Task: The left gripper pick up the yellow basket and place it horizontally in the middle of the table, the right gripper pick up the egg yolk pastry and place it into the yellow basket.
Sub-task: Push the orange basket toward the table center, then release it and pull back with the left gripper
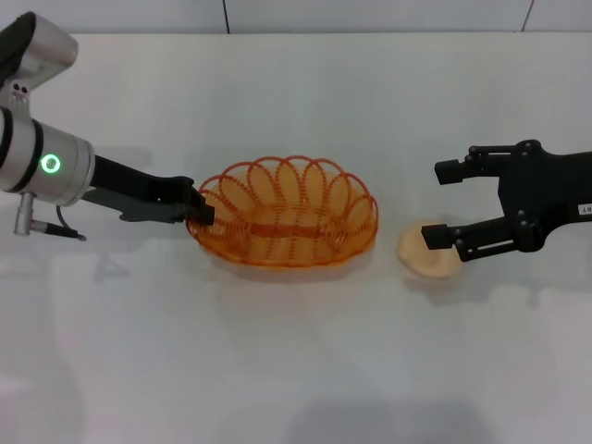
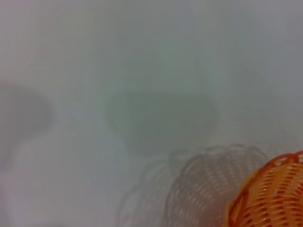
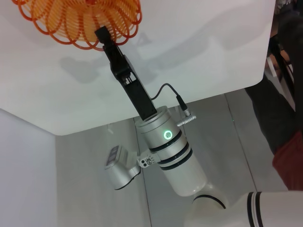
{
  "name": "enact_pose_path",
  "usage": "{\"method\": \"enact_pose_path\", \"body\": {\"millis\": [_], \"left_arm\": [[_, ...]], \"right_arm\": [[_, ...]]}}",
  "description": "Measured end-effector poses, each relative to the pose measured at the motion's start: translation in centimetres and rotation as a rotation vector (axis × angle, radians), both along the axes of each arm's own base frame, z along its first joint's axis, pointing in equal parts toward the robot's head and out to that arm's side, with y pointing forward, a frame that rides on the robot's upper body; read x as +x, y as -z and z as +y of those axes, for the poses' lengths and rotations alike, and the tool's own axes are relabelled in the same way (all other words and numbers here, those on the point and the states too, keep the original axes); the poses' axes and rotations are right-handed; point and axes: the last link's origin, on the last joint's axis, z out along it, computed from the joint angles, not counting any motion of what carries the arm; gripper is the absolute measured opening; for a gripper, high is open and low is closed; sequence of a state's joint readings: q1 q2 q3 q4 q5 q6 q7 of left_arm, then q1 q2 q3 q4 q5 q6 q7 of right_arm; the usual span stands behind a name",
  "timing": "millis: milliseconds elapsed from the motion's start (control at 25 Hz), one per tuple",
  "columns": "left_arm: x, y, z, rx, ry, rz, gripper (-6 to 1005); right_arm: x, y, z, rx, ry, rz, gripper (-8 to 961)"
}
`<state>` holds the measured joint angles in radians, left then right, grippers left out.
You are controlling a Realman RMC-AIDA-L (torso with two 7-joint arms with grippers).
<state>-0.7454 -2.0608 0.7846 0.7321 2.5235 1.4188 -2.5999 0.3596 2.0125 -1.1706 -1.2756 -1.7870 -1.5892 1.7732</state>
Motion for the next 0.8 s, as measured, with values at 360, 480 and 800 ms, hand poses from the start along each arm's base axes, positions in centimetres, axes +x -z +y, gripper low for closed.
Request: {"method": "enact_pose_path", "body": {"millis": [360, 480, 800], "left_arm": [[-0.20, 0.59, -0.12, -0.007, -0.001, 0.006, 86], [-0.18, 0.60, -0.10, -0.007, 0.002, 0.007, 86], [0.18, 0.61, 0.13, -0.008, 0.013, 0.006, 86]], "right_arm": [[0.04, 0.10, -0.09, -0.005, -0.001, -0.002, 784], [0.05, 0.11, -0.10, -0.005, 0.000, -0.002, 782], [0.02, 0.13, -0.11, -0.006, -0.002, -0.002, 780]]}}
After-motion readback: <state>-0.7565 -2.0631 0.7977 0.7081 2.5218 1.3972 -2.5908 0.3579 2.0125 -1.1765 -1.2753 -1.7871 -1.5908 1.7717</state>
